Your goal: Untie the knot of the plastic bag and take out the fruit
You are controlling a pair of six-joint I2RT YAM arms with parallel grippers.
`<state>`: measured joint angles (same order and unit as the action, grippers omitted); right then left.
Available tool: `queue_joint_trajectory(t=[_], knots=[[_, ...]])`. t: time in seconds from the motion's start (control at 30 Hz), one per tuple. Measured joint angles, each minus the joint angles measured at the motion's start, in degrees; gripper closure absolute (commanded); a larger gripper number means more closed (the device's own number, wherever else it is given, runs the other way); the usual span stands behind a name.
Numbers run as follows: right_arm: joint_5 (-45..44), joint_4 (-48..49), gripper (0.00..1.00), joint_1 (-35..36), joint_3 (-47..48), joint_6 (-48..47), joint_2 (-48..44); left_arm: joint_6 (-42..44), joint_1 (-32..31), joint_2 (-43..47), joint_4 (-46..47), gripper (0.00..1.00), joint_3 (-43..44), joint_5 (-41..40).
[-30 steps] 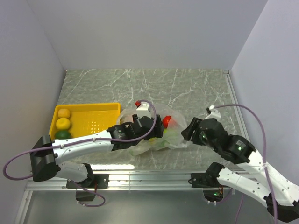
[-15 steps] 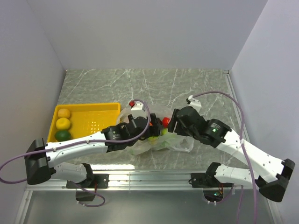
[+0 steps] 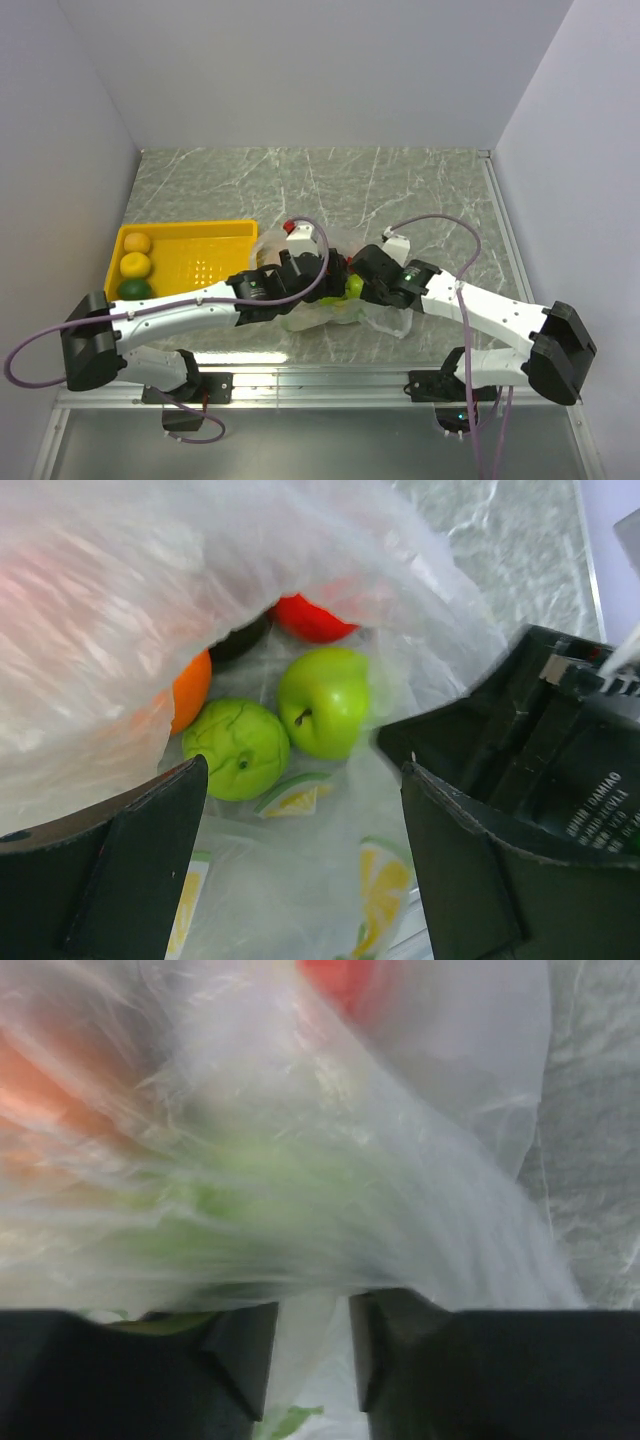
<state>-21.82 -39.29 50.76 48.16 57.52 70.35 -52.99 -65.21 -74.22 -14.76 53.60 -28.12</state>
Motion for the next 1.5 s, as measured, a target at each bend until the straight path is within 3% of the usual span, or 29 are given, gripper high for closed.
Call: queue_joint_trajectory(t=[0.07,0.47,0.83,0.97,1.0,1.07,1.1,1.17,1.27,1.5], knots=[[-0.28,0.57,1.00,0.00,-1.14,0.09,-0.17,-0.09,0.00,-1.36,0.13,0.16,0.00,0.48],[-1.20,5.35,1.00,0.00,-8.07,-3.58,-10.16,-0.74,0.00,-12.79,-1.14,0.15,0.87,1.20],[1.55,9.79,1.00,0.00,-9.11,-6.21,-9.90,-3.08,0.28,-23.30,-2.16,0.14,5.05,-2.43],[2.05,10.25,1.00,0.00,-9.31,-6.45,-9.79,-3.98,0.66,-26.99,-1.77,0.30,5.79,-2.51],[2.16,10.45,1.00,0.00,-9.35,-6.45,-9.79,-4.26,0.70,-27.67,-1.75,0.41,5.79,-2.54],[2.19,10.97,1.00,0.00,-9.70,-6.49,-9.79,-4.96,0.74,-27.71,-1.25,0.52,5.79,-2.58],[2.16,11.10,1.00,0.00,-9.97,-6.56,-9.79,-5.14,0.74,-27.71,-1.20,0.68,5.79,-2.56],[2.10,11.06,1.00,0.00,-10.34,-6.69,-9.81,-5.20,0.74,-27.50,-1.14,0.83,5.64,-2.38],[1.44,11.04,1.00,-0.02,-10.43,-7.08,-9.99,-4.90,0.72,-25.42,-1.07,0.92,4.11,-1.53],[-0.96,11.04,1.00,-0.66,-10.43,-8.61,-9.68,0.35,0.13,-13.09,-0.22,0.93,1.31,3.06]])
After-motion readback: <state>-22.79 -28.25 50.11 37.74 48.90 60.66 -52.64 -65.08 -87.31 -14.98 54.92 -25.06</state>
